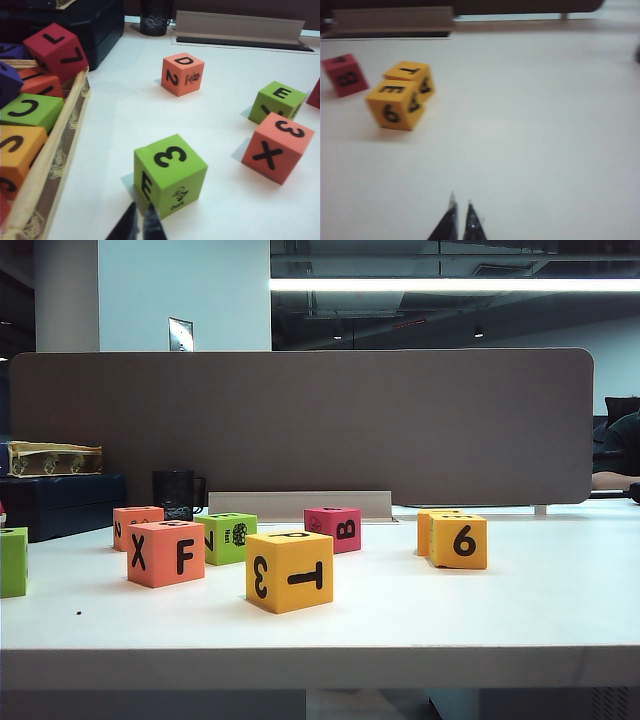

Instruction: Select the appropriate blocks from the scattered letter blocks on the table and arrange them in a row to spell out "DEEP".

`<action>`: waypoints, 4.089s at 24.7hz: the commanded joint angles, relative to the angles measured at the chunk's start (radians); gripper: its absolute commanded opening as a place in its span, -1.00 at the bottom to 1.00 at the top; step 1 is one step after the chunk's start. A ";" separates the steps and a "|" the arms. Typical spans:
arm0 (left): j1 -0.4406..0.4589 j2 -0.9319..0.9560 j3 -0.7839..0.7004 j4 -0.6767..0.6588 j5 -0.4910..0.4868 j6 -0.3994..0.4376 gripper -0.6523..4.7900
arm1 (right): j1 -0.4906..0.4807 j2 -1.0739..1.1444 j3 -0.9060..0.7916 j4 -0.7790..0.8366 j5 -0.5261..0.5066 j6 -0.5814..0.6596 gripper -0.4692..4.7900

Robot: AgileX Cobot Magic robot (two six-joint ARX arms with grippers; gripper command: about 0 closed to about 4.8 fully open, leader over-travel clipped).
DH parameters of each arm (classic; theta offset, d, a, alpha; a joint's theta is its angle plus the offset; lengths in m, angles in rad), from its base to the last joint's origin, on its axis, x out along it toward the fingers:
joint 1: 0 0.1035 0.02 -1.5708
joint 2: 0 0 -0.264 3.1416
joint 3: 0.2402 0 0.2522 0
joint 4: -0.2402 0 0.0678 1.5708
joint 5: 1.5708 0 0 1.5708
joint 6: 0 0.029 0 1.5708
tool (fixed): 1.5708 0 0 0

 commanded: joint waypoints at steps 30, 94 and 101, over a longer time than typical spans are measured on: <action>-0.002 0.000 0.080 0.006 0.139 -0.138 -0.78 | 0.001 -0.006 0.051 0.017 -0.173 0.187 -0.83; -0.018 0.835 0.676 -0.035 0.421 -0.126 -0.78 | 0.063 0.643 0.733 -0.196 -0.363 0.067 -0.83; -0.186 1.002 0.771 -0.049 0.398 -0.040 -0.78 | 0.098 0.644 0.733 -0.196 -0.329 0.063 -0.83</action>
